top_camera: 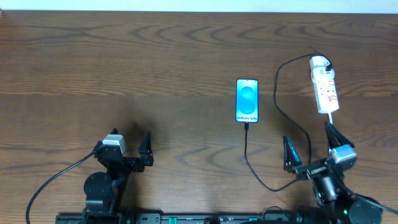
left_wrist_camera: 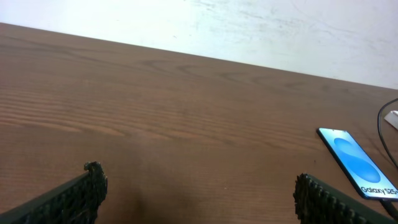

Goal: Plug charger to phone and switch on socket

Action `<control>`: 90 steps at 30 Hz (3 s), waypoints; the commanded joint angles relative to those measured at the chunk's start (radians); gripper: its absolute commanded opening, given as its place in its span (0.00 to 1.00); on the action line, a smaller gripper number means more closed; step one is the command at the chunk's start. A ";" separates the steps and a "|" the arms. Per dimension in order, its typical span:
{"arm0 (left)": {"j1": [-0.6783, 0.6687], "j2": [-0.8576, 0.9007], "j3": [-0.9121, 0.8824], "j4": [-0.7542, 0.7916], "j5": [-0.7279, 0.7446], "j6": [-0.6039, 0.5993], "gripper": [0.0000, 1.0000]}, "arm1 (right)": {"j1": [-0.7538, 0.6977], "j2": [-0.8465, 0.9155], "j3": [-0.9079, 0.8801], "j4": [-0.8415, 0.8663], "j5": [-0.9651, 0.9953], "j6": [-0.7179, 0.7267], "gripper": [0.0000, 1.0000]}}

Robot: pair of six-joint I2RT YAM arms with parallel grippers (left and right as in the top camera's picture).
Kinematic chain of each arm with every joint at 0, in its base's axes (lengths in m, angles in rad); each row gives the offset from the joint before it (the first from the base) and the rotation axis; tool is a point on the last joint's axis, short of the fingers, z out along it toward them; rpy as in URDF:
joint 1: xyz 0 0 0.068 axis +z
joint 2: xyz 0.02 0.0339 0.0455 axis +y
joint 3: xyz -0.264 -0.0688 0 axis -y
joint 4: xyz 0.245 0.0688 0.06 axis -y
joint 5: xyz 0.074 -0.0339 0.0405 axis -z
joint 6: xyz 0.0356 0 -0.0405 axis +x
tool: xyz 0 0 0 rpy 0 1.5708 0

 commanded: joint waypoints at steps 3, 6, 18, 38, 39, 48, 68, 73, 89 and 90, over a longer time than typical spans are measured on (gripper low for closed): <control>-0.004 -0.003 -0.016 -0.028 0.009 -0.008 0.98 | 0.010 -0.007 -0.128 0.122 0.072 0.025 0.99; -0.004 -0.003 -0.016 -0.028 0.009 -0.008 0.98 | 0.010 -0.007 -0.204 0.183 0.146 0.081 0.99; -0.004 -0.003 -0.016 -0.028 0.009 -0.008 0.98 | 0.011 -0.007 -0.314 0.224 0.334 0.167 0.99; -0.004 -0.003 -0.016 -0.028 0.009 -0.008 0.98 | 0.014 -0.007 -0.314 0.121 0.413 0.063 0.99; -0.004 -0.003 -0.016 -0.028 0.009 -0.008 0.98 | 0.014 -0.007 -0.314 0.121 0.413 0.063 0.99; -0.004 -0.003 -0.016 -0.028 0.009 -0.008 0.98 | 0.014 -0.006 -0.314 0.121 0.412 0.063 0.99; -0.002 -0.007 -0.016 -0.027 -0.024 0.011 0.98 | 0.014 -0.006 -0.314 0.121 0.412 0.063 0.99; -0.001 -0.007 -0.026 0.039 -0.043 0.012 0.98 | 0.014 -0.006 -0.314 0.121 0.412 0.063 0.99; 0.049 -0.007 -0.085 0.133 -0.138 0.134 0.98 | 0.014 -0.006 -0.314 0.121 0.412 0.063 0.99; 0.050 -0.007 -0.085 0.132 -0.138 0.144 0.98 | 0.014 -0.006 -0.314 0.121 0.412 0.063 0.99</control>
